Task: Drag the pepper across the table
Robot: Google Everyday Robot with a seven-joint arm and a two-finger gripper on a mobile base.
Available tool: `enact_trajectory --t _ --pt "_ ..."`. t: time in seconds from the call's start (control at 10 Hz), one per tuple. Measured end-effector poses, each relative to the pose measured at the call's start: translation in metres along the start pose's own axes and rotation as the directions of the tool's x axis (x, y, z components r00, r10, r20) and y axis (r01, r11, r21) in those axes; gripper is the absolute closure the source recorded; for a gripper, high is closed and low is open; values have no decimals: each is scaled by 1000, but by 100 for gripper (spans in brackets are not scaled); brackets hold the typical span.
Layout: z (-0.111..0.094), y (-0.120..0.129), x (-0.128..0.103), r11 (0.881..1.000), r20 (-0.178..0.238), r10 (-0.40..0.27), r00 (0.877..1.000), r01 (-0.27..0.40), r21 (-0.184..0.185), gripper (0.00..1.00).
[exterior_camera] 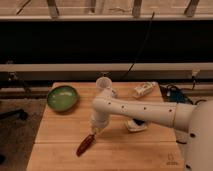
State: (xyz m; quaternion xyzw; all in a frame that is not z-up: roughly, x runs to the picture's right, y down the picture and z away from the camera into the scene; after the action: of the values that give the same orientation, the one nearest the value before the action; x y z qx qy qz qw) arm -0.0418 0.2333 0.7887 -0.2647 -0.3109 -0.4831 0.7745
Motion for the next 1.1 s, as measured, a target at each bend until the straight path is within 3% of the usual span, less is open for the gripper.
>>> enact_trajectory --t 0.8,1.1 --pt "-20 38 26 997 -4 70 998 -69 43 96" --pt "-21 41 28 995 -8 83 997 -82 48 96"
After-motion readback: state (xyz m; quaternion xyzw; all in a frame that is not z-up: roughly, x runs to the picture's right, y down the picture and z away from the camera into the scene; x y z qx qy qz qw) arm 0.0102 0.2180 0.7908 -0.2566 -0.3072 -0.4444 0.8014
